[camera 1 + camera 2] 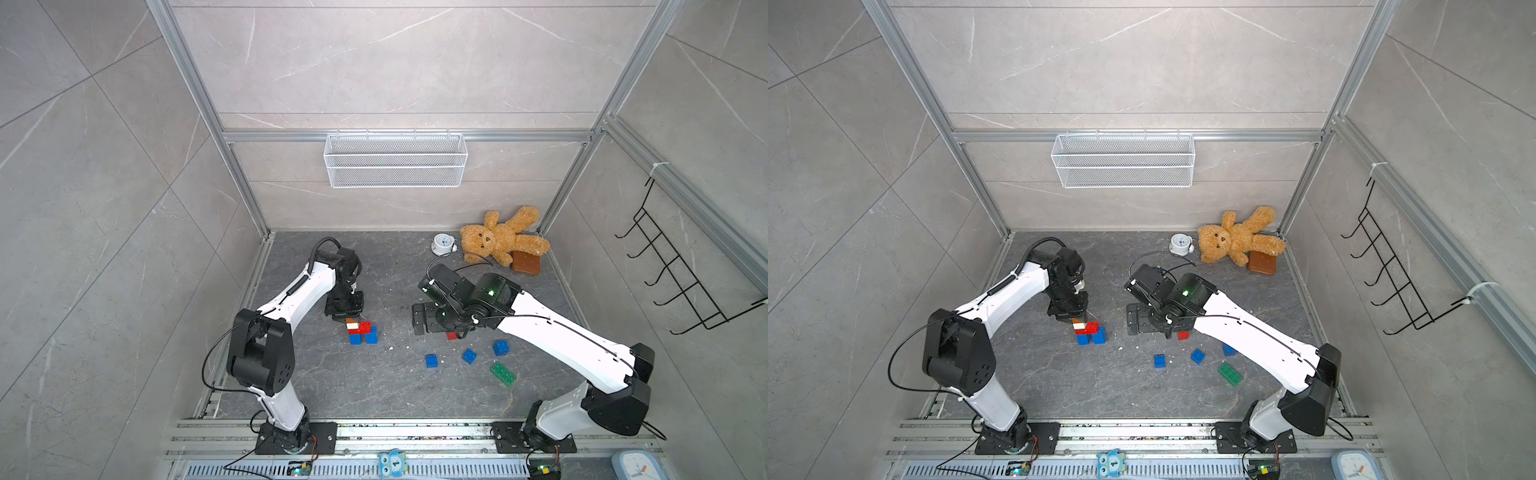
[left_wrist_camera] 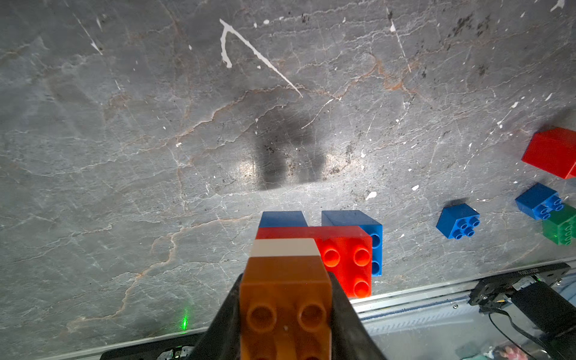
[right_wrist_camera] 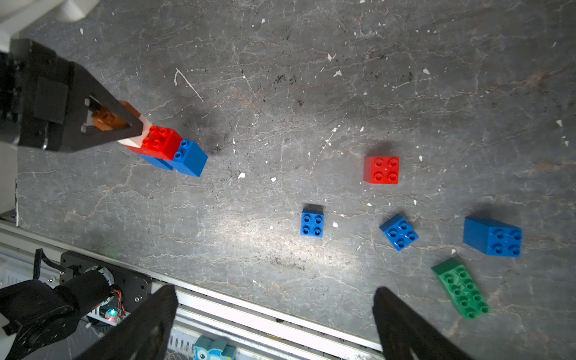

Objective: Assemble the letter h with lego
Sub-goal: Pick up the lego brick from the center of the board, then place the lego brick at the center of the board.

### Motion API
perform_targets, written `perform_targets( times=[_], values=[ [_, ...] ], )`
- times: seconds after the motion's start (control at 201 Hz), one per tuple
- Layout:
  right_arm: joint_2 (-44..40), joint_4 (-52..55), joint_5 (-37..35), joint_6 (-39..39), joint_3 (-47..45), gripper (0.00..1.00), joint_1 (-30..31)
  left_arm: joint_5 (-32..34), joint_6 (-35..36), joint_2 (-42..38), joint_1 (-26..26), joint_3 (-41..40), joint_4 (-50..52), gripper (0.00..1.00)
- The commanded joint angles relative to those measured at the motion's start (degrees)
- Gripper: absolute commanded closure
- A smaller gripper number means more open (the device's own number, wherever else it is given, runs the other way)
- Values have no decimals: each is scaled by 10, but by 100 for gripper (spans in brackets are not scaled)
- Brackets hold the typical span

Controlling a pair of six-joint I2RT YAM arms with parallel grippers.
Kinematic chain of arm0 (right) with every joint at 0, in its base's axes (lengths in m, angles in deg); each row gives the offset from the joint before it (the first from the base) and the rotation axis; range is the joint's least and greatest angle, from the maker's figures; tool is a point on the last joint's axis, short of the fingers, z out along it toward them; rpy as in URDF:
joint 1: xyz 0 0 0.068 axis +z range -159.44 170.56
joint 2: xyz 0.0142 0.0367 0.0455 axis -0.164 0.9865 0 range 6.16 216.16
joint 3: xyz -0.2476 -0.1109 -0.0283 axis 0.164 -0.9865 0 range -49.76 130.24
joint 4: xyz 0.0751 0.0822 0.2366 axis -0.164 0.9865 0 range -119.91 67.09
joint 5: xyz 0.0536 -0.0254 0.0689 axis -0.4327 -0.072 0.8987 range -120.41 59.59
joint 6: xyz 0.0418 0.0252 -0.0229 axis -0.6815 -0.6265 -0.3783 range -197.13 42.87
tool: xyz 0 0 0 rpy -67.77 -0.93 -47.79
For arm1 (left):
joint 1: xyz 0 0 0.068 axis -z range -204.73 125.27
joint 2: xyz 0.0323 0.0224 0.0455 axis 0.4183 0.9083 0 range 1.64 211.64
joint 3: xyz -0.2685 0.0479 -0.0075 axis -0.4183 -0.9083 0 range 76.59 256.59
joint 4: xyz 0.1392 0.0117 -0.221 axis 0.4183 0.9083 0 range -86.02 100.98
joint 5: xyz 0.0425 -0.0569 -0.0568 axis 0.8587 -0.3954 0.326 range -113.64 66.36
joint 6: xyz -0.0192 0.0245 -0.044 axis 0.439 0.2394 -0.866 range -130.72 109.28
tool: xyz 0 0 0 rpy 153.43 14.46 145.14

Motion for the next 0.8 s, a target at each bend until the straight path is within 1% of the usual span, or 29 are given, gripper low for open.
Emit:
perform_targets(
  times=[0.0,0.065,0.145,0.319,0.708,0.793],
  values=[
    [-17,29,15,-15,3,0,-3,-40,36,19,-7,42,45,100],
    [-21,30,18,-14,-3,0,-3,-44,44,40,-11,55,53,100],
    [-25,27,23,-15,-16,0,-3,-66,53,66,-12,61,55,100],
    [-34,15,39,-16,-42,0,-3,-94,57,93,-12,58,51,100],
    [-37,3,55,-17,-75,0,-3,-94,56,129,-17,64,62,100],
    [-36,2,59,-16,-76,0,-3,-93,56,134,-17,62,60,96]
  ],
)
